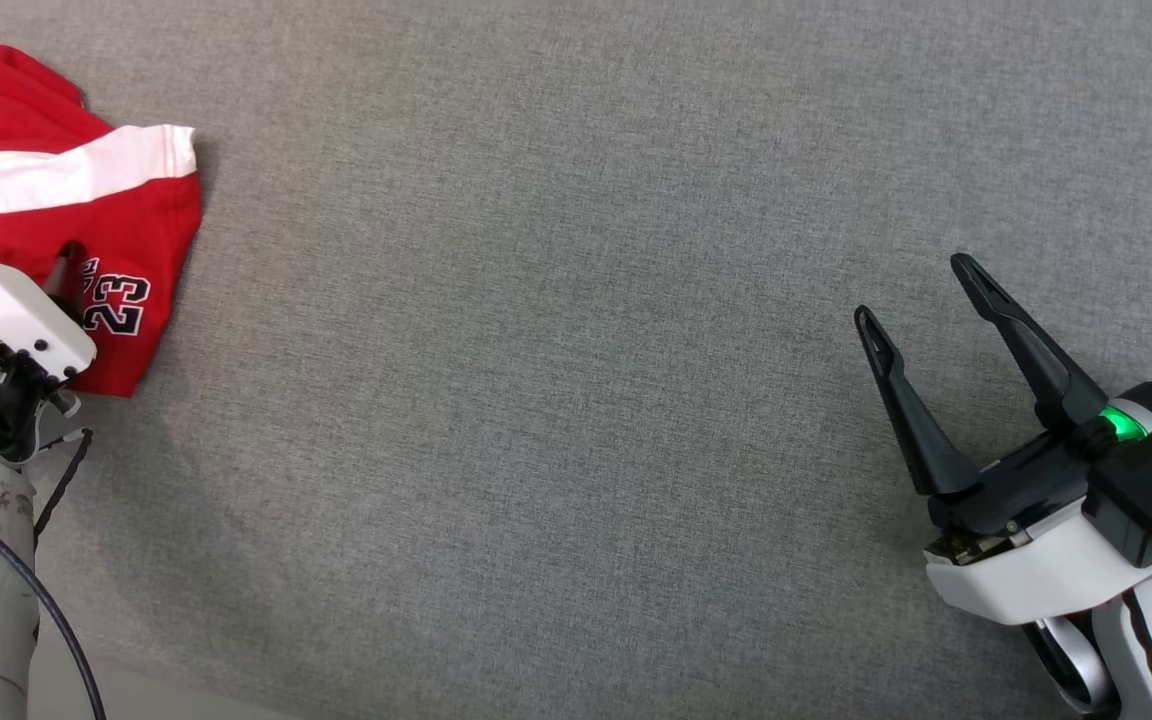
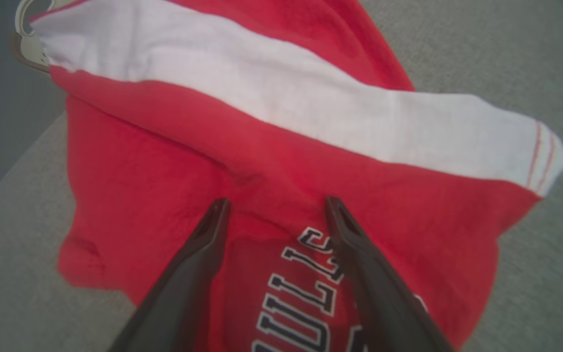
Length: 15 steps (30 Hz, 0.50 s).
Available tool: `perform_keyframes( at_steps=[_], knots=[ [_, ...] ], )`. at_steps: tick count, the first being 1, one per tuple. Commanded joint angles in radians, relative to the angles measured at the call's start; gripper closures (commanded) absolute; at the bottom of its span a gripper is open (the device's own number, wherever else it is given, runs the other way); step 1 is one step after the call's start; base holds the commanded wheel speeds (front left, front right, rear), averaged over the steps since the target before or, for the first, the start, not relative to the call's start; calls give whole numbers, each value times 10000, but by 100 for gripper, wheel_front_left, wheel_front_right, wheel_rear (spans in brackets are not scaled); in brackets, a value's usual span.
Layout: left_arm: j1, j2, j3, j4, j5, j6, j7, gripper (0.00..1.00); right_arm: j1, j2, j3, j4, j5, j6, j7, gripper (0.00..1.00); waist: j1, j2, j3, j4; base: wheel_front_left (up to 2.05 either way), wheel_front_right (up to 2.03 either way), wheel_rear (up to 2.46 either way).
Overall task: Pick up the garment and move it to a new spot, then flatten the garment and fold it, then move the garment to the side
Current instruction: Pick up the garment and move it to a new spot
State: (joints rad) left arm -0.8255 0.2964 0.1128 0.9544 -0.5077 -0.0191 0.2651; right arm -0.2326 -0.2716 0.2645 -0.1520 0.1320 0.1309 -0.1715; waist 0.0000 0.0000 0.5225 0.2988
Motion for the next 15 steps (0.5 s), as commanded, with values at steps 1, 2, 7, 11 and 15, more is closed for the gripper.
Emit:
perform_keyframes(
  at_steps=[1,2,7,11,15],
  knots=[
    [-205,31,13,180,-82,81,72,0,-131,-95,-35,-68,-2,-3,48,0,0,0,132,-49,0,0,0],
    [-273,2,18,288,-119,117,134,0,-154,-103,-54,-78,0,-3,47,0,0,0,167,-51,0,0,0],
    [-537,-89,144,766,-309,235,68,100,-212,-56,-78,-1,-13,-3,13,0,0,0,250,-57,0,0,0],
    [-612,-26,68,747,-222,47,-586,100,-218,-5,6,166,-15,-3,-60,0,0,0,109,-64,0,0,0],
    [-634,93,-40,352,-44,-305,-1956,100,-231,147,33,404,40,-3,-206,0,0,0,-283,-103,0,0,0]
  ],
)
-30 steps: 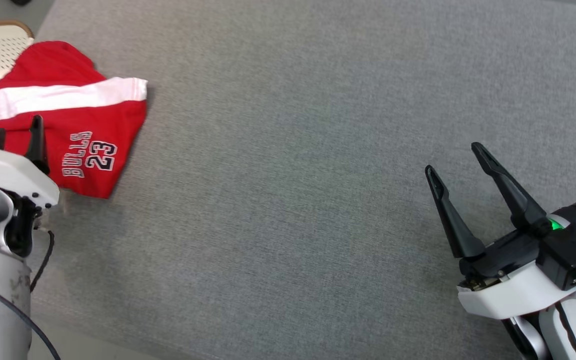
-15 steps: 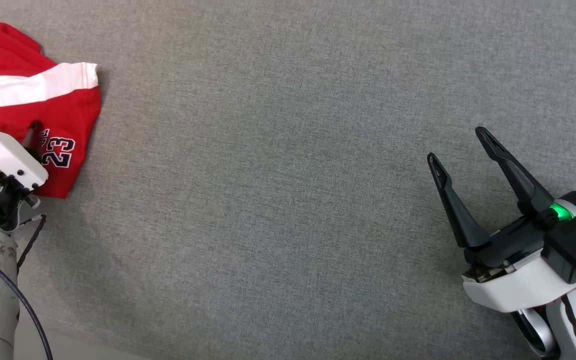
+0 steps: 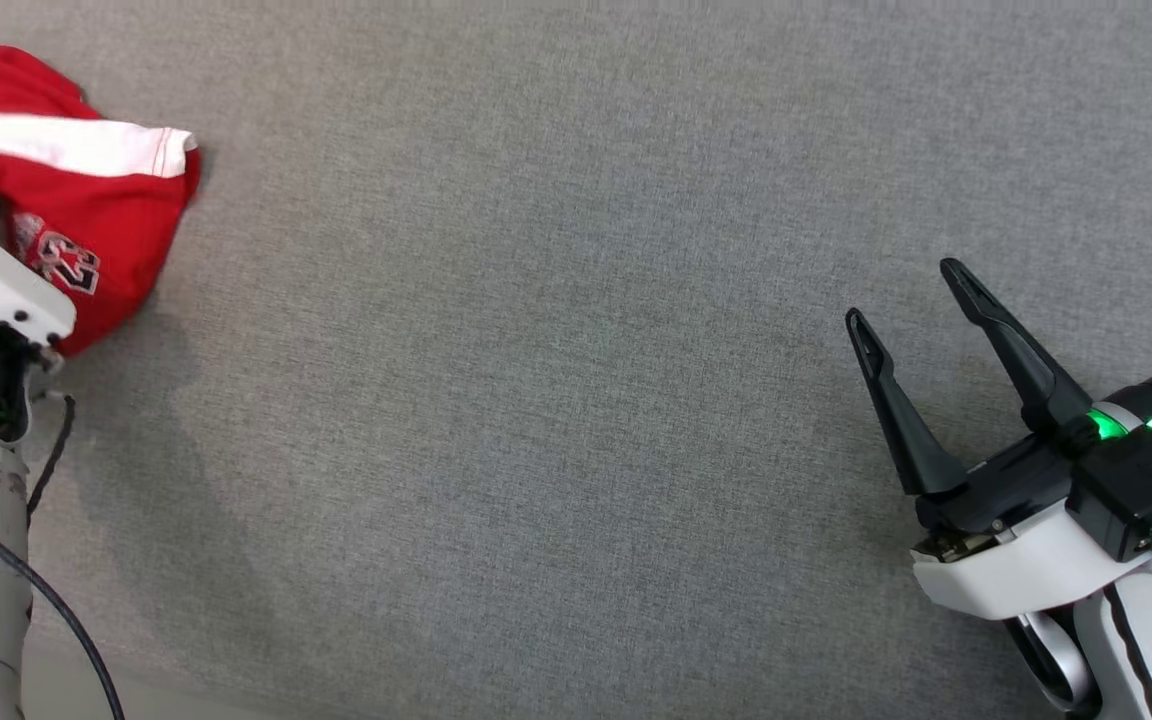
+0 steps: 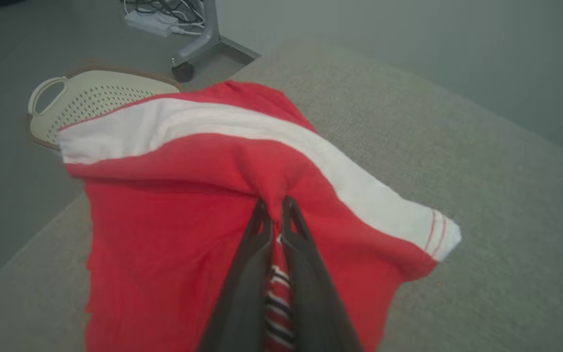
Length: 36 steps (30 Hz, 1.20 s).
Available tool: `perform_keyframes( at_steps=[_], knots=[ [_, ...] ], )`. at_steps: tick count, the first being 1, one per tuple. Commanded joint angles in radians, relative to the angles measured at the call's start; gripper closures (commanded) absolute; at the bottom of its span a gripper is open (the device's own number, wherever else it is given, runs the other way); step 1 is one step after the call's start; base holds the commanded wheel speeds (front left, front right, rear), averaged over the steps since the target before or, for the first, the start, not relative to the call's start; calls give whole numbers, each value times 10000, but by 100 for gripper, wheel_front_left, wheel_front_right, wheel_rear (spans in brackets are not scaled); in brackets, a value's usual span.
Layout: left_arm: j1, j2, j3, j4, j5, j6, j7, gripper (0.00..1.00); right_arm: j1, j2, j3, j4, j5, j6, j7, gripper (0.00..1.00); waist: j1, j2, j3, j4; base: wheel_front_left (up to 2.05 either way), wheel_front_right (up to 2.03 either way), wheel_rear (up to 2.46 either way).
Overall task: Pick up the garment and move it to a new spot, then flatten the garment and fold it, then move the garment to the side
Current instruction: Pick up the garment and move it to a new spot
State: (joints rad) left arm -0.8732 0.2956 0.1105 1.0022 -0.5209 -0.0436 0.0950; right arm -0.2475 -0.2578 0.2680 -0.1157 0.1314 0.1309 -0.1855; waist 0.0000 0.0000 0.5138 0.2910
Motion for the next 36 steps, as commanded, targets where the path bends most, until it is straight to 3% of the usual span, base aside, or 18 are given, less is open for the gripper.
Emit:
perform_keyframes(
  at_steps=[1,6,12,20,27,32,36],
  knots=[
    [-154,140,-43,-267,142,-140,-669,100,-74,63,3,120,55,-3,-123,0,0,0,-333,-41,0,0,0],
    [104,-85,-84,-1068,-40,-594,-2152,100,-13,356,-144,615,193,-3,-325,0,0,0,-1133,-173,0,0,0],
    [629,-420,-674,-2732,-78,-826,-2771,100,53,734,-566,1195,355,-3,-544,0,0,0,-2057,-457,0,0,0],
    [1745,-702,-1639,-5423,74,-875,-2018,100,-133,1111,-1112,1715,204,-3,-663,0,0,0,-2752,-1141,0,0,0],
    [2831,-1254,-2789,-7813,438,-515,-789,100,-228,1334,-1746,1739,193,-3,-757,0,0,0,-2829,-2039,0,0,0],
    [3219,-1799,-3652,-8454,713,-297,-393,100,-389,1405,-2054,1673,189,-3,-802,0,0,0,-2546,-2823,0,0,0],
    [3341,-2138,-4558,-8206,1010,-220,-413,100,-542,1504,-2262,1667,255,-3,-803,0,0,0,-2273,-3452,0,0,0]
  ],
)
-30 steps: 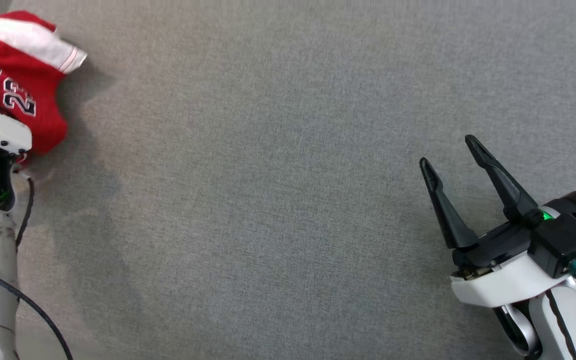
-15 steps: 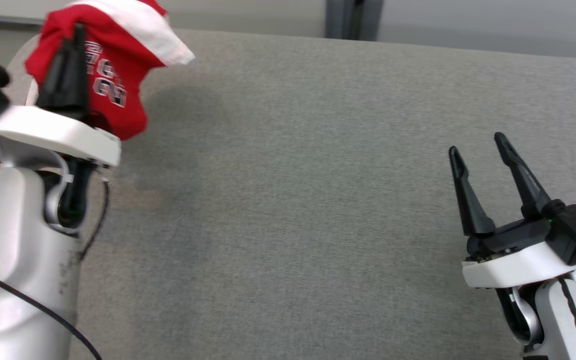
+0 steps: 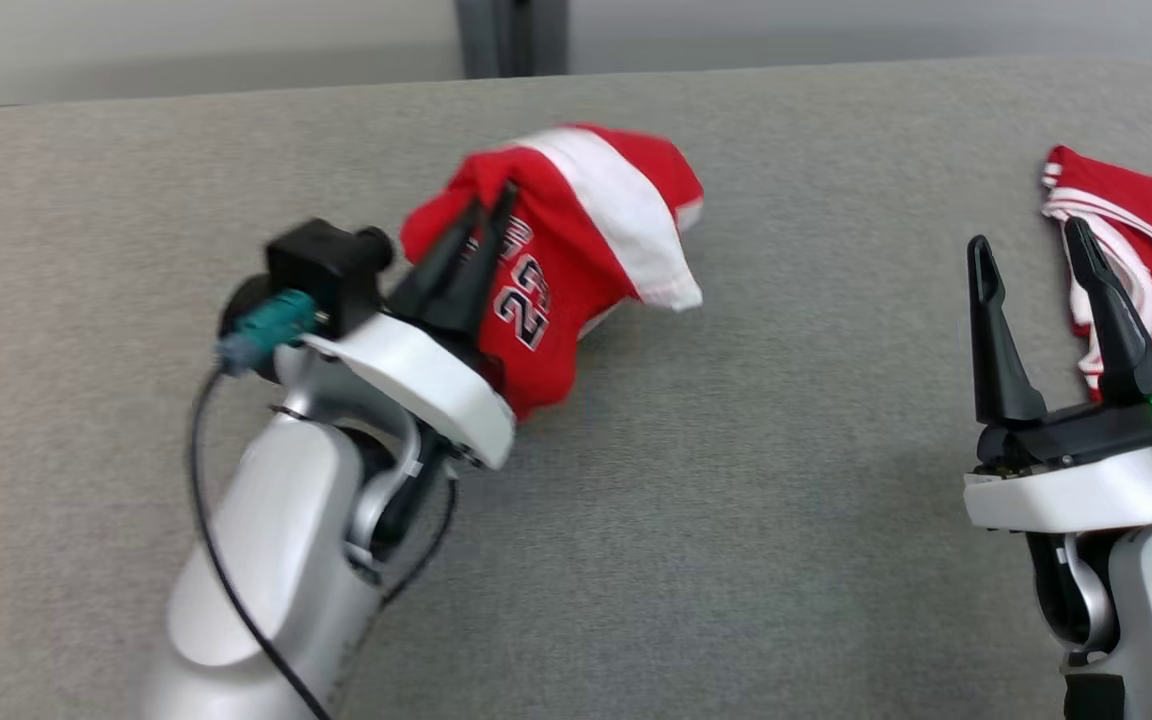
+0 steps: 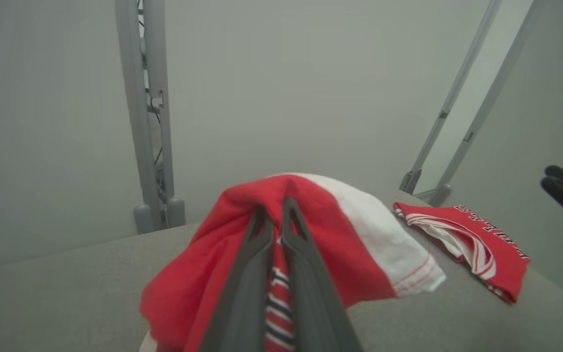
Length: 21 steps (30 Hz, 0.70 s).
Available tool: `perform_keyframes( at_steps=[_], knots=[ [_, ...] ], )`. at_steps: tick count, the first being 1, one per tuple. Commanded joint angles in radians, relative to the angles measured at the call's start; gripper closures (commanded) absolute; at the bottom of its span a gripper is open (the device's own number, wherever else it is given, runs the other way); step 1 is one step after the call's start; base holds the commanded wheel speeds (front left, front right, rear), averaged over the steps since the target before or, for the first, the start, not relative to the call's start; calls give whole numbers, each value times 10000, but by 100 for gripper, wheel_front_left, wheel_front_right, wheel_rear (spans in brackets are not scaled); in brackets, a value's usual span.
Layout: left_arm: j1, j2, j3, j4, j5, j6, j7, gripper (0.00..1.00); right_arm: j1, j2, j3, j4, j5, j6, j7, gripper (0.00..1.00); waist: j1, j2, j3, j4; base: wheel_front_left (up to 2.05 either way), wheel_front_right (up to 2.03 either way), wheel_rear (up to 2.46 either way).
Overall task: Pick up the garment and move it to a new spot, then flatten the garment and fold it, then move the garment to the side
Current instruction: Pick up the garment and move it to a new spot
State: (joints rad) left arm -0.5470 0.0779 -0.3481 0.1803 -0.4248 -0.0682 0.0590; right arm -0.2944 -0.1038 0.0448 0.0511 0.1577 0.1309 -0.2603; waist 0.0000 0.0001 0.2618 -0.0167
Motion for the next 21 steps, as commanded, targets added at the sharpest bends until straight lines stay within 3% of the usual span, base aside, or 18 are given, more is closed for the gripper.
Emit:
perform_keyframes(
  at_steps=[1,9,10,11,12,17,21],
  knots=[
    [92,-36,-193,156,59,78,-82,100,-106,-5,-61,6,9,-3,-57,0,0,-1,311,-535,0,0,0],
    [-31,-234,-2144,1853,282,284,-480,100,-356,222,-158,-72,166,-3,-54,0,0,-1,711,-1492,0,0,0],
    [-30,-239,-2389,2009,200,347,-567,95,-351,236,-119,-41,201,-3,-55,0,0,-1,732,-1560,0,0,0],
    [-35,-243,-2614,2129,98,405,-669,14,-348,249,-92,-7,198,-3,-55,0,0,-1,750,-1619,0,0,0],
    [-21,-242,-2843,2258,-54,460,-751,0,-351,253,-71,12,206,-3,-55,0,0,-1,758,-1651,0,0,0],
    [-145,-236,-3523,2722,-613,734,-1181,0,-272,299,-148,88,151,-3,-56,0,0,-1,688,-1585,0,0,0],
    [-223,-239,-3391,3049,-904,942,-1673,0,-192,254,-193,148,80,-3,-56,0,0,-1,417,-1288,0,0,0]
  ],
)
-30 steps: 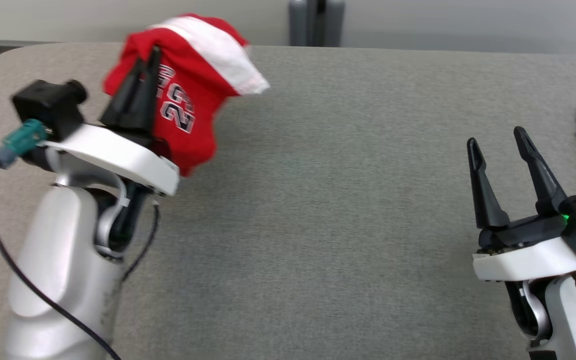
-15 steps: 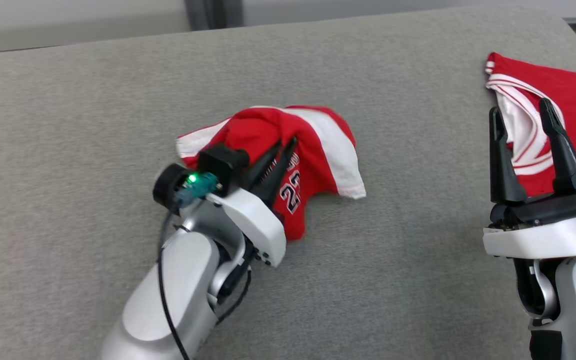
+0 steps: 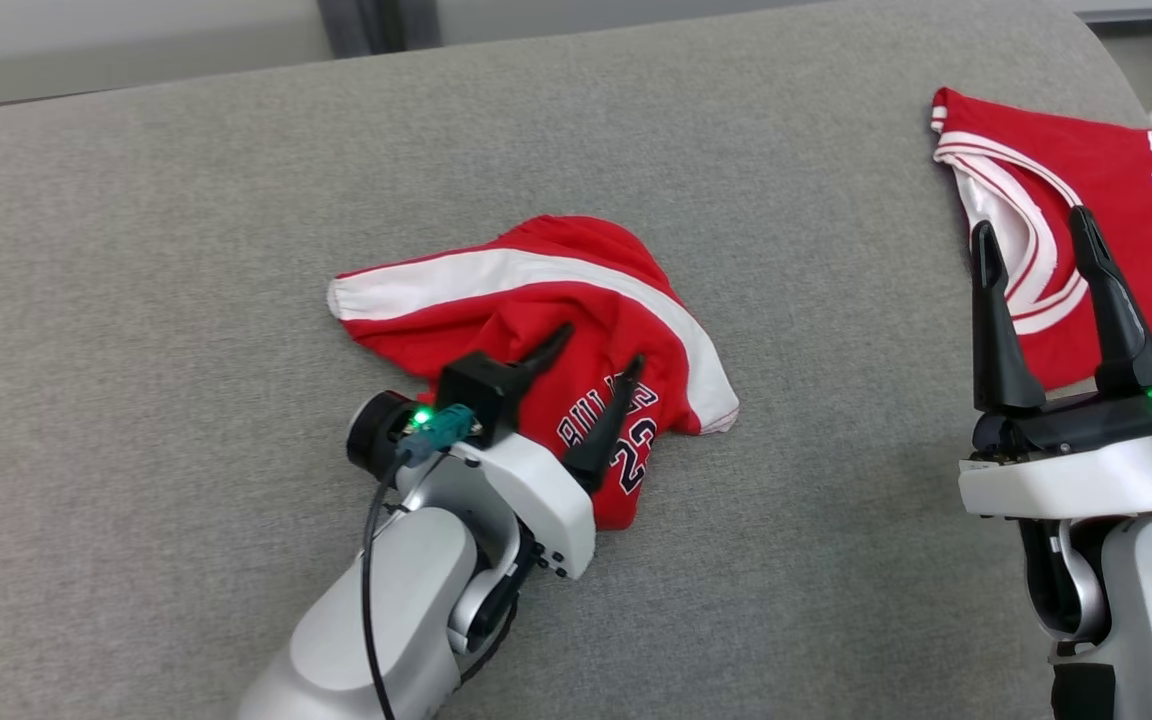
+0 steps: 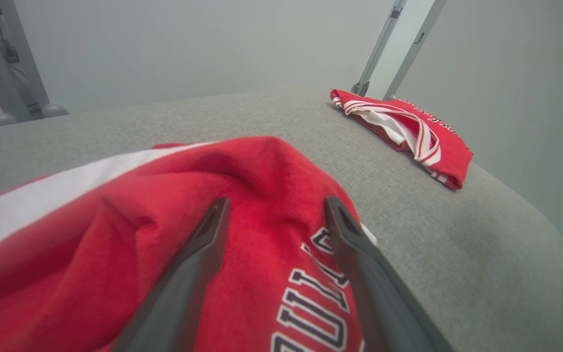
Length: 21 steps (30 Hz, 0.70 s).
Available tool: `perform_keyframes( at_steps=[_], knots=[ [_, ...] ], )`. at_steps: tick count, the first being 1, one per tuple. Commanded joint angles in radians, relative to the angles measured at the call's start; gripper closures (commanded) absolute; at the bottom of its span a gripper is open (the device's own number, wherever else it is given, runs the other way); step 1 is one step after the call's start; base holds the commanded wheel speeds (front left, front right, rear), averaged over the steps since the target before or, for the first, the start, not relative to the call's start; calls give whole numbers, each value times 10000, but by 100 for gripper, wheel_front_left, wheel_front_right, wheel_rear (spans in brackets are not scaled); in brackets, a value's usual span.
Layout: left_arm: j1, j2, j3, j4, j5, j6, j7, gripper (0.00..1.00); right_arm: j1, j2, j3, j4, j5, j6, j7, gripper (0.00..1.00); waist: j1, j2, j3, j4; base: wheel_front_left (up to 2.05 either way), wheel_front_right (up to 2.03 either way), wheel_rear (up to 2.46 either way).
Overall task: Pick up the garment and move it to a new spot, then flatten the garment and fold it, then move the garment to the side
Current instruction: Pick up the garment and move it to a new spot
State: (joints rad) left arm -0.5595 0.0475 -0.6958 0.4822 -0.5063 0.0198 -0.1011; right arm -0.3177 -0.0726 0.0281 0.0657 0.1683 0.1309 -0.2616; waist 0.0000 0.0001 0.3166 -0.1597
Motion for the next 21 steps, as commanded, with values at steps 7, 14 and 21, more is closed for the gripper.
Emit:
perform_keyframes(
  at_steps=[7,14,21],
  knots=[
    [156,523,874,-1,-528,260,-724,0,298,-191,14,118,-150,-3,-43,0,0,-1,-763,832,0,0,0],
    [608,1363,2014,-564,-586,922,-1458,0,534,-161,29,178,-213,-3,-44,0,0,-1,-1237,1232,0,0,0],
    [2326,1534,3899,-2450,87,1399,-1635,0,994,-122,21,195,-160,-3,-44,0,0,-1,-1466,1422,0,0,0]
  ],
)
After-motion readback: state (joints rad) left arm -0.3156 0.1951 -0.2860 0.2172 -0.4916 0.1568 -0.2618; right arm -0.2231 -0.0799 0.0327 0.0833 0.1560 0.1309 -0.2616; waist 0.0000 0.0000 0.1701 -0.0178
